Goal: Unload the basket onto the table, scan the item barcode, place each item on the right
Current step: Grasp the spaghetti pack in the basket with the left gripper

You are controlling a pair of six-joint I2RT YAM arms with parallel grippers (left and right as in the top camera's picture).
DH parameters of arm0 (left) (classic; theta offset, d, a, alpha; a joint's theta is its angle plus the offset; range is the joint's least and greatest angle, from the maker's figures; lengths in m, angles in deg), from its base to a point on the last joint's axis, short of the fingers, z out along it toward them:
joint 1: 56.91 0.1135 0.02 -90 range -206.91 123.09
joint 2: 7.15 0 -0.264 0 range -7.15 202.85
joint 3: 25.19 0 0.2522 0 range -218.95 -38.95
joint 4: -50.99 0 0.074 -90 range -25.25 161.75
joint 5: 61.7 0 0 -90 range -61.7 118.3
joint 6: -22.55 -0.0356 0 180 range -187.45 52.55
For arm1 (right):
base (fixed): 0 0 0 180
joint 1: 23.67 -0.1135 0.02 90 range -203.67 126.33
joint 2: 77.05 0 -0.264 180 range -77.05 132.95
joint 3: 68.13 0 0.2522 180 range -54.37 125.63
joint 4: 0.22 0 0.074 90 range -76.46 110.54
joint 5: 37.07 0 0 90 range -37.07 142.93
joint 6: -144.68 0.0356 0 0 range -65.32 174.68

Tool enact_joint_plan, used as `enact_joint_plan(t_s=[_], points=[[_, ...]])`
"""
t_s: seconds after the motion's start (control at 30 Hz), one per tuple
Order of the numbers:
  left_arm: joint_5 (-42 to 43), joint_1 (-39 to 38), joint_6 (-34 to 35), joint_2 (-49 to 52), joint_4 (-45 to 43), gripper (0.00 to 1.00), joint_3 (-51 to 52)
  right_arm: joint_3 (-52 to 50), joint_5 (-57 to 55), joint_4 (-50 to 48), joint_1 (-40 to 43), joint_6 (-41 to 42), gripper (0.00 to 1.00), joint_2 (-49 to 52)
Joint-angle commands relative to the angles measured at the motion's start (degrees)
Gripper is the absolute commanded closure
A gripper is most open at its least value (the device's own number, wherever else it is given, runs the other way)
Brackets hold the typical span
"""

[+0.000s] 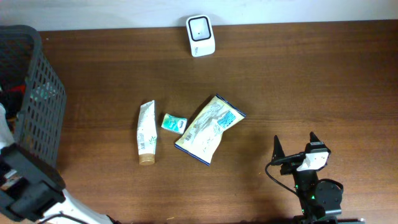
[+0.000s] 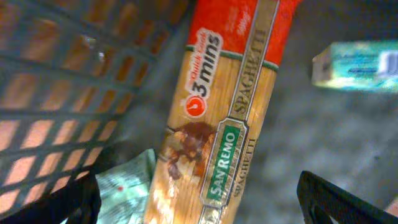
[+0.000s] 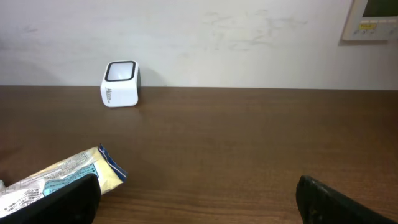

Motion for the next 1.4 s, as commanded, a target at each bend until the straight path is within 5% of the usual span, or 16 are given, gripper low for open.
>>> enact_joint_plan(t_s=[0.0,0.2,0.27,0.3,0.37,0.57,0.9,1.03,1.23,1.37], points=[[2.84,1.75,-5.79,4.85,-1.64,0.01,0.11,-0.42,-0.28,0.17,-0.31,0.61,0.01,-0.37],[5.7,4.15,-7.87,13.49,-3.04,0.01,0.11,-0.42,-0.28,0.17,-0.31,0.61,0.01,-0.37],[5.73,4.28,-7.85,15.19,-3.02,0.12,0.11,-0.42,-0.28,0.17,-0.31,0.61,0.01,-0.37],[5.73,4.28,-7.85,15.37,-3.02,0.22,0.11,-0.42,-0.28,0.17,-0.31,0.61,0.01,-0.37],[5.7,4.28,-7.82,15.37,-3.02,0.62,0.09,-0.42,-0.28,0.17,-0.31,0.61,0.01,-0.37],[5.68,4.22,-7.32,15.19,3.69,0.99,-2.75,-0.42,-0.28,0.17,-0.31,0.61,0.01,-0.37],[5.95,1.18,-4.35,1.16,18.1,1.0,-15.56,-0.42,-0.26,0.17,-0.31,0.61,0.01,-0.37],[5.86,-1.42,-0.37,-10.64,14.01,1.0,-15.58,-0.42,-0.28,0.17,-0.31,0.61,0.01,-0.37],[6.27,-1.55,14.45,-28.06,3.02,1.0,-15.58,-0.42,-0.28,0.17,-0.33,0.61,0.01,-0.37],[26.08,-4.83,16.31,-33.38,9.57,1.0,-15.56,-0.42,-0.28,0.17,-0.33,0.61,0.01,-0.37]])
